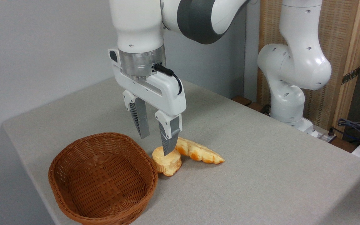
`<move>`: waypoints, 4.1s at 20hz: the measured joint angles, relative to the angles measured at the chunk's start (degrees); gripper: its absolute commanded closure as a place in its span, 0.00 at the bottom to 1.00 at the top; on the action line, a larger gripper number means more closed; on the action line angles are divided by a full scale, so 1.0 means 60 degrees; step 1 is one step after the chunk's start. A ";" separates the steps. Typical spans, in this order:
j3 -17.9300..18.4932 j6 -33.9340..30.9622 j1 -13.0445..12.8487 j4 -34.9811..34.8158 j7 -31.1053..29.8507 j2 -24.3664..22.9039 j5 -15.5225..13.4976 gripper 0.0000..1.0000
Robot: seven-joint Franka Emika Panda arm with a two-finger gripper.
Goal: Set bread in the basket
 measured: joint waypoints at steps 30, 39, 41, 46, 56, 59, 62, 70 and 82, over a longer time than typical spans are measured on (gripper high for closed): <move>-0.0004 -0.0505 -0.0061 -0.1844 0.3875 -0.0704 0.0006 0.00; -0.0004 -0.0812 -0.0063 -0.2793 0.6299 -0.1125 0.0709 0.00; -0.0006 -0.0808 -0.0086 -0.2850 0.6328 -0.1112 0.0723 0.00; -0.0042 -0.0649 -0.0319 -0.2971 0.6339 -0.0887 0.0728 0.00; -0.0051 -0.0142 -0.0652 -0.2977 0.6265 -0.0498 0.0728 0.73; -0.0050 -0.0142 -0.0652 -0.2976 0.6265 -0.0502 0.0728 0.77; -0.0050 -0.0142 -0.0652 -0.2976 0.6265 -0.0502 0.0728 0.79; -0.0050 -0.0142 -0.0652 -0.2971 0.6265 -0.0514 0.0728 0.84; 0.0001 -0.0159 -0.0622 -0.2884 0.6261 -0.0820 0.0727 0.83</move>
